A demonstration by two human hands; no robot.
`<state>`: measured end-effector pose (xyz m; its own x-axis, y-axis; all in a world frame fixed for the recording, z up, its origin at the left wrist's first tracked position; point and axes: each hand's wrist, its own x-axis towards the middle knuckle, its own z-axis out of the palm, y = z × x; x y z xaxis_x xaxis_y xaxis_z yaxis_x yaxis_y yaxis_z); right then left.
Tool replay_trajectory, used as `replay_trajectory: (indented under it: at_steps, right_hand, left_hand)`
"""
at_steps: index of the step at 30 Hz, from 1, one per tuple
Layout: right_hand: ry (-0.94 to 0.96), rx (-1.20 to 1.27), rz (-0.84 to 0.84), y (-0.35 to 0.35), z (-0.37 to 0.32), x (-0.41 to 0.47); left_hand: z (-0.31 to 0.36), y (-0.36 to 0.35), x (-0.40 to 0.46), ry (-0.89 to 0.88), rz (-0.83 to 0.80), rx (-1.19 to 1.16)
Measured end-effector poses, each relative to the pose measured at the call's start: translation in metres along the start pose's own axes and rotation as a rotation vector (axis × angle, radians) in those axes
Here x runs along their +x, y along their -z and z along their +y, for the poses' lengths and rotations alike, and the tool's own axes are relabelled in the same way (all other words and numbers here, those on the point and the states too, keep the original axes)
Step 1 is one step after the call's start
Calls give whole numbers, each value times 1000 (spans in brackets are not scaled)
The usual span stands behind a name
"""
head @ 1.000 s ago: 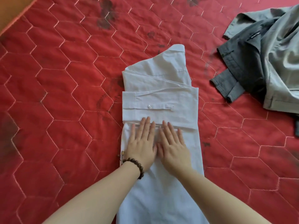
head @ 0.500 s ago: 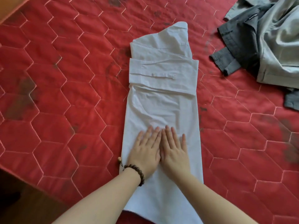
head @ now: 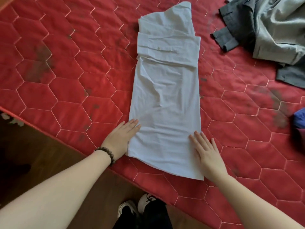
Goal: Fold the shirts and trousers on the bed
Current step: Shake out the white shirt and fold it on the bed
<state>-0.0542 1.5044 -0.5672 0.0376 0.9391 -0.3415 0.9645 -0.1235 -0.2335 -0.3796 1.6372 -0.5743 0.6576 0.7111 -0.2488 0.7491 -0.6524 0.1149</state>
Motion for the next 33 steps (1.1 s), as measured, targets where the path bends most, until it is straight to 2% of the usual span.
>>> replay_trajectory:
  at_steps: [3, 6, 10, 13, 15, 19, 21, 23, 25, 28, 33]
  right_hand:
    - [-26, -43, 75, 9, 22, -2]
    - [73, -66, 131, 10, 23, 0]
    - [246, -47, 126, 11, 9, 9]
    - [272, 34, 107, 20, 3, 16]
    - [247, 199, 75, 40, 1, 29]
    - [8, 577, -119, 109, -3, 64]
    - [-64, 690, -178, 144, -2, 94]
    - [-95, 710, -290, 168, 1, 136]
    - [-214, 737, -413, 181, 6, 175]
    - [-406, 1114, -148, 175, 7, 218]
    - [-628, 1040, -115, 131, 6, 237]
  left_hand:
    - [-14, 2, -7, -64, 34, 14]
    - [-9, 1, -5, -87, 135, -35]
    - [4, 1, 1, 9, 191, -135]
    - [4, 18, 15, 52, 164, -238]
    - [-3, 39, 30, 152, 107, -409]
    - [-19, 94, 61, 327, -120, -772]
    - [-32, 116, 80, 324, -163, -997]
    - [-50, 125, 106, 353, -85, -1170]
    - [-62, 127, 136, 460, -1, -1276]
    - [-63, 117, 182, 669, 41, -1500]
    - [-66, 86, 210, 781, 7, -1352]
